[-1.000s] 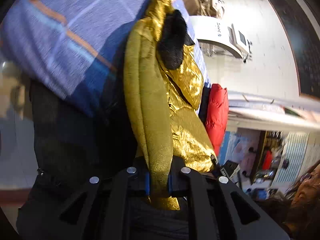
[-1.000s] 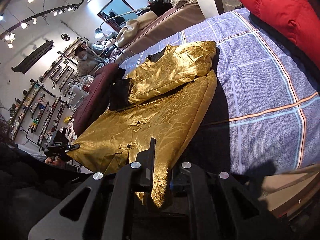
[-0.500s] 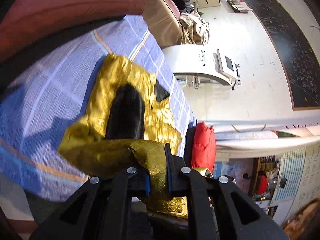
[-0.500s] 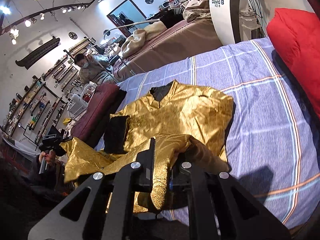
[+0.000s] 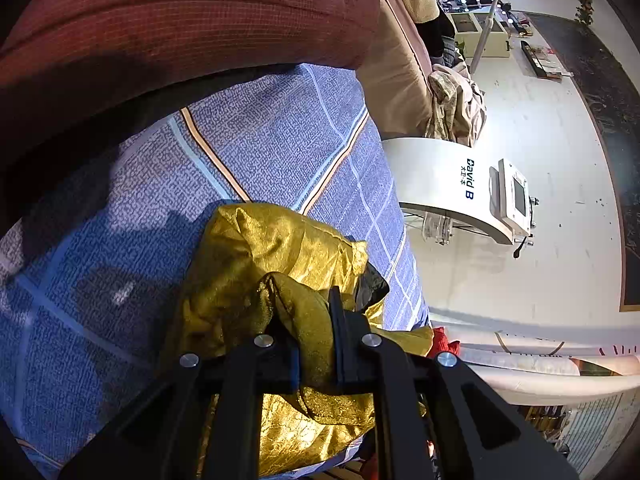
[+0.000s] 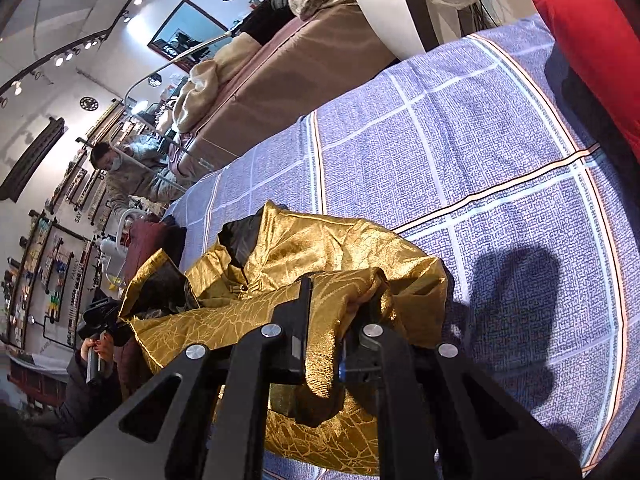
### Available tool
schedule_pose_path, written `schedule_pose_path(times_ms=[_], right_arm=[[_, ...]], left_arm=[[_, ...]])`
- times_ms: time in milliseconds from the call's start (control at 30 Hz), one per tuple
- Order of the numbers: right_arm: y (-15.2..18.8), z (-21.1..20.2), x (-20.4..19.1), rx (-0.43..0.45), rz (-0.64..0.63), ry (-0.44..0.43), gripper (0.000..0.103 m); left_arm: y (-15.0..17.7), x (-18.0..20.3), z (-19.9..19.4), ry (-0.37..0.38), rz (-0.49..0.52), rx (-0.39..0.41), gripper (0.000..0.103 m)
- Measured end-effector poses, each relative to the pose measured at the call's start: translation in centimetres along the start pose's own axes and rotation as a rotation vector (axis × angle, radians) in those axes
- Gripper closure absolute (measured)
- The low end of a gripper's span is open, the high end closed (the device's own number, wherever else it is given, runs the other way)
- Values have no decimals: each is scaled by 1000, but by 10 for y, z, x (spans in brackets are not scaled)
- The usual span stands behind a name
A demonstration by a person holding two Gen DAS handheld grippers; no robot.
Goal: Fold large clothes
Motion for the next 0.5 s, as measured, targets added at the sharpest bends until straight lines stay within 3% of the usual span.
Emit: schedule_pose_path(times_ms=[200, 500], right_arm=[[-17, 27, 24, -58, 68, 67, 93], [-26, 77, 47, -126, 169, 179, 93]], left_arm=[[-25, -5, 33, -63, -52, -8, 92], [-38, -10, 79, -196, 2, 8, 88]])
Point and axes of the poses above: each gripper's, at about its wrist camera, not at the fingertips, and z roughly the way its jaws point, x to its right, y to its underside, the point moved 4 cm from there along z, roughly the way its jaws point, and after that the axes turned 8 degrees about x, right-handed, at the moved point
